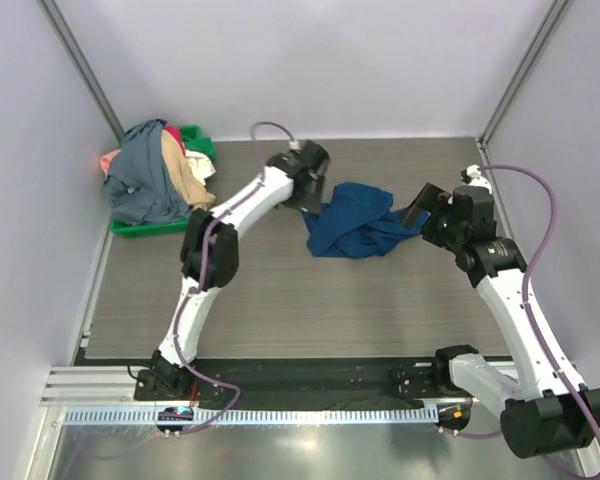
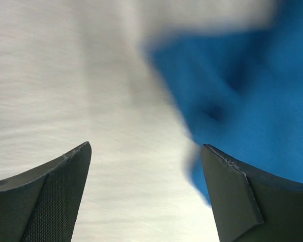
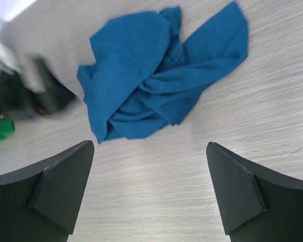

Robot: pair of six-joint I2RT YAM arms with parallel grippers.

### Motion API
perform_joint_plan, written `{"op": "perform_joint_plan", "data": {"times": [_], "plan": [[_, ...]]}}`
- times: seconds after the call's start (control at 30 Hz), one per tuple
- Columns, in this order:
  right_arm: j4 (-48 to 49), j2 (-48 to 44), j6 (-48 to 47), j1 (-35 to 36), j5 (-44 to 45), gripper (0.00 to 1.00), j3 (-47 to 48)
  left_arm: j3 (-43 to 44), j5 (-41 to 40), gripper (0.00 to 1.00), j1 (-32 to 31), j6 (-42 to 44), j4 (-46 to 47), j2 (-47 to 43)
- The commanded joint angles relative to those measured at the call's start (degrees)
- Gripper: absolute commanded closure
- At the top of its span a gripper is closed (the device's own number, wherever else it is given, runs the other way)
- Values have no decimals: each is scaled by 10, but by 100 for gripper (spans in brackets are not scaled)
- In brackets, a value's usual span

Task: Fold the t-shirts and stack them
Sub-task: Move the tshirt to the center of the board, then flatten the tshirt out

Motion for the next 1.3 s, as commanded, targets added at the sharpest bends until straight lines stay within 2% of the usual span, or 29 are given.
{"op": "perform_joint_plan", "data": {"times": [0.0,0.1,0.23,0.4,0.5,0.63,0.73,0.87,0.9,0.97,1.0,1.13,1.27], "plan": [[15,31,3,-3,-55,0,11,13,2,12,117,-16,28,-53],[33,60,-3,-3,-88,0,5,26,0,13,193,-1,20,-21],[39,113,-22,-3,-127,0,8,36,-6,14,261,-3,3,22],[46,185,-31,14,-162,0,21,-19,1,15,340,-21,24,-1],[54,228,-31,65,-151,0,41,-46,0,16,380,-22,30,-23],[60,297,-18,171,-106,2,91,-73,-2,17,383,-27,25,-63],[64,354,-3,199,-79,5,122,-117,29,18,364,-44,22,-127],[65,426,2,242,-46,11,163,-210,28,18,323,-53,34,-246],[63,452,4,247,-39,11,171,-264,33,18,315,-57,39,-272],[60,483,6,258,-29,12,195,-349,52,17,311,-65,57,-389],[60,492,7,260,-29,13,195,-350,57,17,310,-66,64,-390],[60,531,20,271,-8,14,222,-477,63,17,309,-62,76,-524],[59,570,27,282,5,19,250,-561,72,17,309,-50,92,-593]]}}
